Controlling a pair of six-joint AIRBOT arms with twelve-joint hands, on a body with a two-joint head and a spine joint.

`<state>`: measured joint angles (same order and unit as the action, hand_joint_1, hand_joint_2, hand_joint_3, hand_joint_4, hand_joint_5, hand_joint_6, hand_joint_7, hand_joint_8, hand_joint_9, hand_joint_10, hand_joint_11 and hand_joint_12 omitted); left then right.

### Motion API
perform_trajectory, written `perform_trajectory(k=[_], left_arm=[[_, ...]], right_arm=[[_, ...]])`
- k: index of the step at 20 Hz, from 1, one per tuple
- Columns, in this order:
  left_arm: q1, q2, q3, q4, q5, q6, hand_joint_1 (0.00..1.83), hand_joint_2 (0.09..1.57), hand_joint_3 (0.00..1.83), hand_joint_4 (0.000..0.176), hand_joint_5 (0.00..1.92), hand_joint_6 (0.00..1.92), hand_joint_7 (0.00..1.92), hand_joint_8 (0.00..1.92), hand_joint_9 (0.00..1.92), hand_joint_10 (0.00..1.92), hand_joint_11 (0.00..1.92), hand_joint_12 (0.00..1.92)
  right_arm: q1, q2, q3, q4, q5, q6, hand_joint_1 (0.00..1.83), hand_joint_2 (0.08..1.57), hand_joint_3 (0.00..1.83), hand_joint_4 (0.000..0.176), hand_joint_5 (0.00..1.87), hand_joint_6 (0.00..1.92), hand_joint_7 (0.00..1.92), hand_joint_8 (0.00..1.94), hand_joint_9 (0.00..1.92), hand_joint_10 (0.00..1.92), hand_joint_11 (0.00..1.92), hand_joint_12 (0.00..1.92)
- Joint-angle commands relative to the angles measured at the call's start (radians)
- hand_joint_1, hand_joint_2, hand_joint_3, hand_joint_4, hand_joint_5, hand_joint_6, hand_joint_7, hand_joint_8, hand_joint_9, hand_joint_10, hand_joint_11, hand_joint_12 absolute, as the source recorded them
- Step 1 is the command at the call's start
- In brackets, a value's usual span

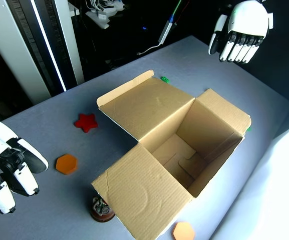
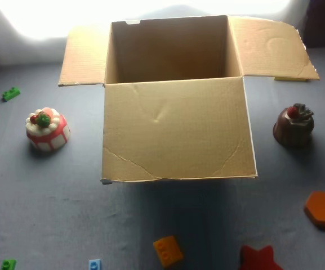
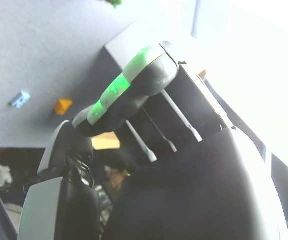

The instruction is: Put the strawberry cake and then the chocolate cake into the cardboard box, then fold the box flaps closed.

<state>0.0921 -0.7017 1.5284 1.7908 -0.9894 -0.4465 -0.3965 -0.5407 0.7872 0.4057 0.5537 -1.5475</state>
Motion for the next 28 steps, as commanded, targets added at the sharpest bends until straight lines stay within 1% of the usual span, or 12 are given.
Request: perform_trajectory(k=[1,5,8,10,12,14,16,17,20,23,25,28], left_arm=[[-0.010,0.006,0.004,-0.088,-0.008,-0.001,0.06,1.14,0.01,0.012,0.08,0.01,0.12,0.01,0.14,0.02,0.00,0.61],[-0.012,0.002,0.004,-0.088,-0.007,-0.004,0.02,1.15,0.00,0.018,0.08,0.01,0.10,0.00,0.14,0.00,0.00,0.61],[-0.012,-0.001,-0.006,-0.063,-0.005,-0.005,0.04,1.13,0.00,0.021,0.08,0.00,0.08,0.00,0.10,0.00,0.00,0.58],[-0.012,-0.005,-0.006,-0.049,-0.005,-0.004,0.12,1.13,0.00,0.017,0.09,0.00,0.10,0.01,0.13,0.01,0.00,0.62],[-0.011,-0.007,-0.005,-0.018,0.002,-0.004,0.09,1.12,0.00,0.034,0.07,0.00,0.08,0.00,0.12,0.00,0.00,0.63],[-0.011,-0.007,-0.005,0.010,0.002,-0.004,0.11,1.11,0.00,0.027,0.07,0.00,0.10,0.01,0.13,0.01,0.00,0.64],[-0.011,-0.008,-0.006,0.036,-0.003,-0.004,0.21,1.08,0.00,0.032,0.08,0.01,0.11,0.00,0.14,0.01,0.00,0.65],[-0.011,-0.008,-0.006,0.044,-0.005,-0.005,0.34,1.07,0.00,0.028,0.09,0.00,0.09,0.00,0.13,0.00,0.00,0.63],[0.006,-0.012,-0.007,0.052,-0.007,-0.004,0.95,1.09,0.00,0.052,0.04,0.00,0.08,0.00,0.13,0.01,0.00,0.59],[0.024,-0.023,-0.008,0.050,0.007,0.006,1.00,1.10,0.00,0.038,0.03,0.00,0.07,0.00,0.11,0.00,0.00,0.57],[0.066,-0.030,-0.020,0.031,0.036,0.030,1.04,1.11,0.00,0.040,0.03,0.00,0.05,0.00,0.10,0.00,0.00,0.51],[0.127,-0.042,-0.045,-0.004,0.078,0.038,1.04,1.11,0.00,0.045,0.02,0.00,0.05,0.00,0.10,0.00,0.00,0.49]], right_arm=[[0.006,0.011,0.003,-0.009,0.116,-0.002,0.18,1.07,0.04,0.000,0.08,0.06,0.07,0.00,0.05,0.09,0.00,0.50],[0.006,0.008,0.003,-0.009,0.115,-0.002,0.21,1.11,0.01,0.000,0.11,0.03,0.10,0.01,0.06,0.06,0.00,0.39],[0.006,0.008,0.002,-0.009,0.109,-0.002,0.23,1.12,0.01,0.000,0.12,0.02,0.11,0.00,0.10,0.06,0.00,0.62],[0.006,0.008,0.002,-0.009,0.109,-0.002,0.21,1.13,0.00,0.000,0.12,0.01,0.12,0.00,0.09,0.04,0.00,0.32],[0.005,0.007,0.002,-0.009,0.109,-0.002,0.27,1.13,0.00,0.000,0.13,0.00,0.16,0.01,0.11,0.03,0.00,0.45],[0.005,0.006,0.002,-0.009,0.109,-0.002,0.43,1.09,0.00,0.000,0.18,0.02,0.20,0.01,0.14,0.03,0.00,0.68],[0.005,0.006,0.002,-0.009,0.109,-0.002,0.55,1.05,0.00,0.000,0.14,0.00,0.17,0.00,0.12,0.02,0.00,0.70],[0.004,0.005,0.002,-0.009,0.109,-0.003,0.63,1.03,0.00,0.001,0.10,0.00,0.13,0.00,0.11,0.01,0.00,0.62],[0.003,0.005,0.002,-0.009,0.111,-0.003,1.03,0.99,0.00,0.018,0.00,0.00,0.06,0.00,0.08,0.00,0.00,0.26],[0.002,0.005,0.002,-0.009,0.113,-0.004,1.23,0.97,0.00,0.017,0.00,0.00,0.06,0.00,0.05,0.00,0.00,0.24],[0.000,0.005,0.002,-0.009,0.114,-0.004,1.23,0.97,0.00,0.013,0.00,0.00,0.02,0.01,0.01,0.00,0.00,0.03],[-0.002,0.005,0.002,-0.009,0.123,-0.005,1.22,0.97,0.00,0.011,0.00,0.00,0.03,0.02,0.01,0.01,0.01,0.00]])
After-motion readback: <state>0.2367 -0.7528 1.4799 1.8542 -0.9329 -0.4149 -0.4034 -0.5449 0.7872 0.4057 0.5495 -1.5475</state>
